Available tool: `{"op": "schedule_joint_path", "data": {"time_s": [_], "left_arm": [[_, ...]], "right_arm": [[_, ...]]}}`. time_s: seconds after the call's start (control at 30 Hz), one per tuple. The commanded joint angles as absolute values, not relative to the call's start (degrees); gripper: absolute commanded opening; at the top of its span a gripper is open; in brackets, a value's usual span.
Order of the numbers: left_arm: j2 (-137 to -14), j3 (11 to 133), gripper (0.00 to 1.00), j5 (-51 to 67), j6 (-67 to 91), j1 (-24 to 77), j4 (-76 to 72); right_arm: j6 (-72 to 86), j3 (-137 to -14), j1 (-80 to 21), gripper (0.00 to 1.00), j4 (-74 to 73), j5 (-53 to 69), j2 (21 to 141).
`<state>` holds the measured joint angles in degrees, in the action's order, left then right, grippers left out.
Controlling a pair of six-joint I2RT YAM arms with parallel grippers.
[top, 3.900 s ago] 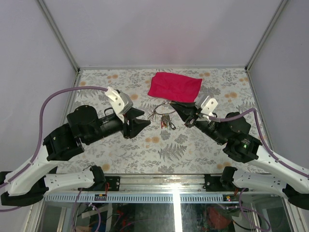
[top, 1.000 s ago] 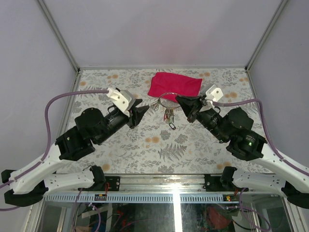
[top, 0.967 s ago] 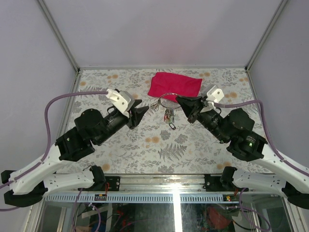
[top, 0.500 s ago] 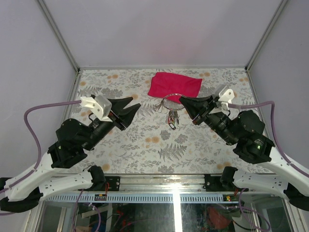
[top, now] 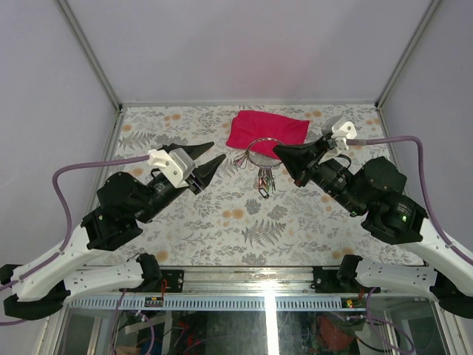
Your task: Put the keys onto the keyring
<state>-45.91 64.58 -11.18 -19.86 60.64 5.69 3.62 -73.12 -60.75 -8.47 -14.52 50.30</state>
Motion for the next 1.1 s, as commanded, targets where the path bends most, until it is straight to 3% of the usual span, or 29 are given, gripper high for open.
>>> {"op": "schedule_joint_path", "data": {"time_s": [0.0, 1.07], "left_arm": [[-46.4, 67.4, 0.39, -9.4, -23.4, 60.7, 2.8], [-51.7, 73.3, 0.41, -3.3, -20.1, 61.2, 9.4]], "right_arm": [[5.2, -76.6, -60.8, 0.0, -6.9, -15.6, 50.9], [4.1, -77.0, -60.8, 0.0, -7.1, -17.6, 51.9]]}}
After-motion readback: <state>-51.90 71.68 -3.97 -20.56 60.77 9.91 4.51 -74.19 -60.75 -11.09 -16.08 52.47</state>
